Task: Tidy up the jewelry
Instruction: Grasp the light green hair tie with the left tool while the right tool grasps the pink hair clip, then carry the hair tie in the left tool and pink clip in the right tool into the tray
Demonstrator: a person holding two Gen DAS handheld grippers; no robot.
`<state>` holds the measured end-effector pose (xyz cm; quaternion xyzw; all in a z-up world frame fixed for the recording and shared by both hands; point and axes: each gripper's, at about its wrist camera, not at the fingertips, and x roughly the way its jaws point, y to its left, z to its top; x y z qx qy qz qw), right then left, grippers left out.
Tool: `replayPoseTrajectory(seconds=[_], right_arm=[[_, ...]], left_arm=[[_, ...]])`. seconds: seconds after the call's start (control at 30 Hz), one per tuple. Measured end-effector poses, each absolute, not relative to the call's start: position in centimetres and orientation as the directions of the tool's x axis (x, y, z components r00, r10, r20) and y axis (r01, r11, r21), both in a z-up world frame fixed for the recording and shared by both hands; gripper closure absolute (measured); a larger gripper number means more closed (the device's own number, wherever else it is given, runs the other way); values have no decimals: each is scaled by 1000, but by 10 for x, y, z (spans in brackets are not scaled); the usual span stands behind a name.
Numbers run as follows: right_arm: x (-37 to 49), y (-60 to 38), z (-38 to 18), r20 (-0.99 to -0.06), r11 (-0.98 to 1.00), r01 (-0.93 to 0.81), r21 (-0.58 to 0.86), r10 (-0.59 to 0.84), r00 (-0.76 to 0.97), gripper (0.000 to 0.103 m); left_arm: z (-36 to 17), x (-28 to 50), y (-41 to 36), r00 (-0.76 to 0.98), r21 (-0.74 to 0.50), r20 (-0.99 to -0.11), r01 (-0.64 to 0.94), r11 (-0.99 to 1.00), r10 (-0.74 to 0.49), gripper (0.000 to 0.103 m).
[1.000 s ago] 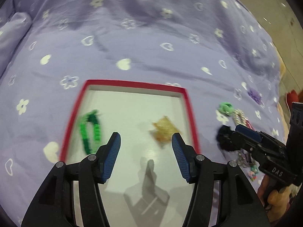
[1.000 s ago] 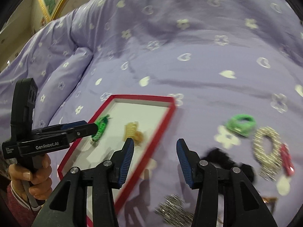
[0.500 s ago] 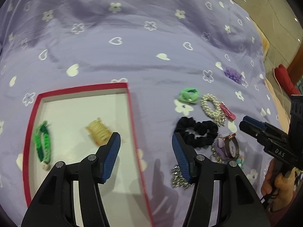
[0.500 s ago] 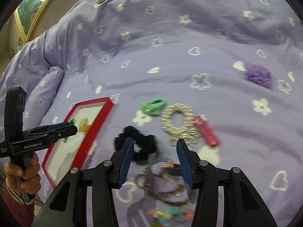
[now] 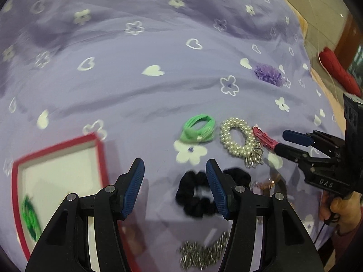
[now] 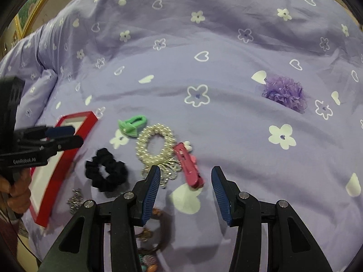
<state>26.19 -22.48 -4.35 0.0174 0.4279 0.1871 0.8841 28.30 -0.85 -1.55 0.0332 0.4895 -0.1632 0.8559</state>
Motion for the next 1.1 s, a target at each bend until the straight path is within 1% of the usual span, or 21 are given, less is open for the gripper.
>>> replayPoseTrajectory(seconds=[0.2,0.23,0.27,0.3,0.37,0.4,0.43,0.53,0.63,0.93,1.1], right_arm=[[276,-217,-58,-777,924,-345,164,336,532,57],[277,-215,-59,-779,924,-348,159,334,530,61],[278,-215,-61,-780,924,-349,158,333,530,67],[279,-215,-62,-780,923,-349,160,335,528,71],[280,-218,-63,-777,923,-342,175,343,528,82],[280,-220,-63,-776,923,-338,181,346,528,84],[280,-222,-63,-774,923,-333,190,350,528,86],[278,-225,-62,-767,922,-324,214,364,528,86],[273,-227,-59,-755,917,-317,241,383,532,86],[248,-222,-32,-696,885,-331,327,462,549,86],[236,-202,-23,-676,863,-362,352,502,539,86]], left_arm=[[-35,311,-42,435,-47,-873,378,925,-222,47],[-38,316,-46,429,-41,-877,383,923,-217,47],[-41,320,-49,424,-41,-879,388,921,-218,47],[-43,322,-51,421,-43,-880,391,919,-220,47],[-46,327,-55,410,-57,-881,405,913,-237,54],[-48,328,-57,404,-62,-882,410,910,-243,66],[-50,329,-58,395,-73,-883,416,906,-253,70],[-52,326,-61,398,-77,-880,424,902,-261,77],[-48,319,-57,396,-104,-873,417,903,-283,79],[-19,273,-22,447,-200,-824,343,918,-347,80],[-7,242,2,486,-232,-799,296,926,-356,80]])
